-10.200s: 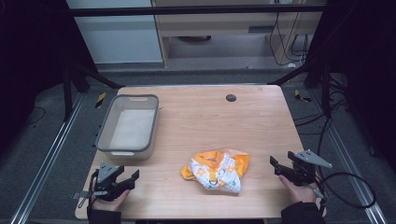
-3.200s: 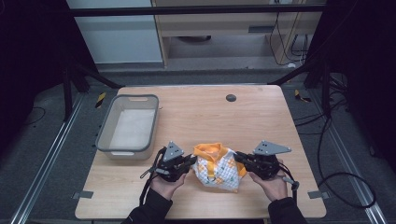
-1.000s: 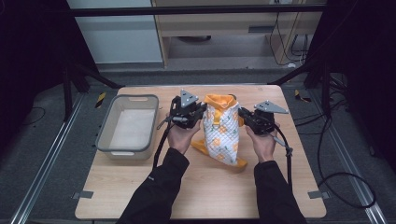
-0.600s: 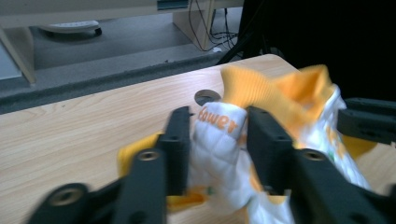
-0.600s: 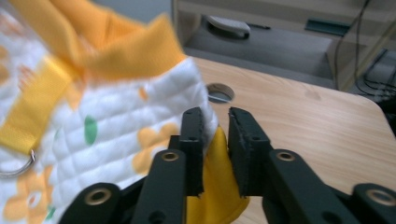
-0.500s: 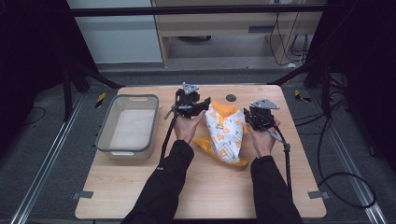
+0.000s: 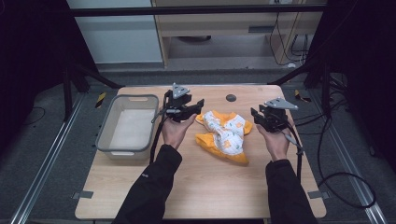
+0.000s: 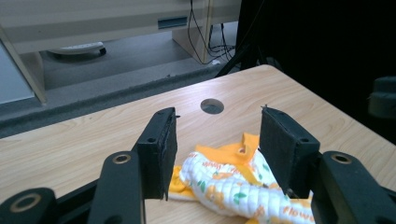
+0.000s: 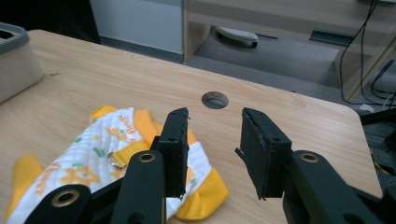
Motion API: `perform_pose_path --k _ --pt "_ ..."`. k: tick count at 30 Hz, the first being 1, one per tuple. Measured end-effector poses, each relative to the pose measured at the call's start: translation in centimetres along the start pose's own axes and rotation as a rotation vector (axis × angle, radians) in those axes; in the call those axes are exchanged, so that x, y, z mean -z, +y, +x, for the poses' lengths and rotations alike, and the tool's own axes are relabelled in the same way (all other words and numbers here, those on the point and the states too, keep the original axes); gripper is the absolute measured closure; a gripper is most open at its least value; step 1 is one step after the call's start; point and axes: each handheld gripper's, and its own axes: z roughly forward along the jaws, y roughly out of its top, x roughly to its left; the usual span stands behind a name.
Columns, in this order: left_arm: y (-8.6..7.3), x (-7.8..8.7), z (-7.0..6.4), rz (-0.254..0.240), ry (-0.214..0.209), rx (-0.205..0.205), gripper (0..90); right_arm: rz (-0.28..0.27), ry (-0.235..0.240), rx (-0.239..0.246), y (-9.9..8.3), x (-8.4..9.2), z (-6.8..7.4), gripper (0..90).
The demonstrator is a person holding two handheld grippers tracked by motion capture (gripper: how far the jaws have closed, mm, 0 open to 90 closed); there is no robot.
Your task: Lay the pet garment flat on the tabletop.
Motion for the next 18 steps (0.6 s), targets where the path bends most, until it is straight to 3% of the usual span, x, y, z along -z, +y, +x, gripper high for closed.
perform_pose_path --k 10,18 --pt "-2.5 2.2 0.9 0.029 -0.013 -0.039 46.2 -0.011 0.062 -0.012 -1.0 4.3 -0.5 61.7" --pt "-4.4 3.2 0.8 0.055 -0.032 -0.077 44.8 -0.01 0.119 -0.02 -2.7 6.3 0.1 59.7"
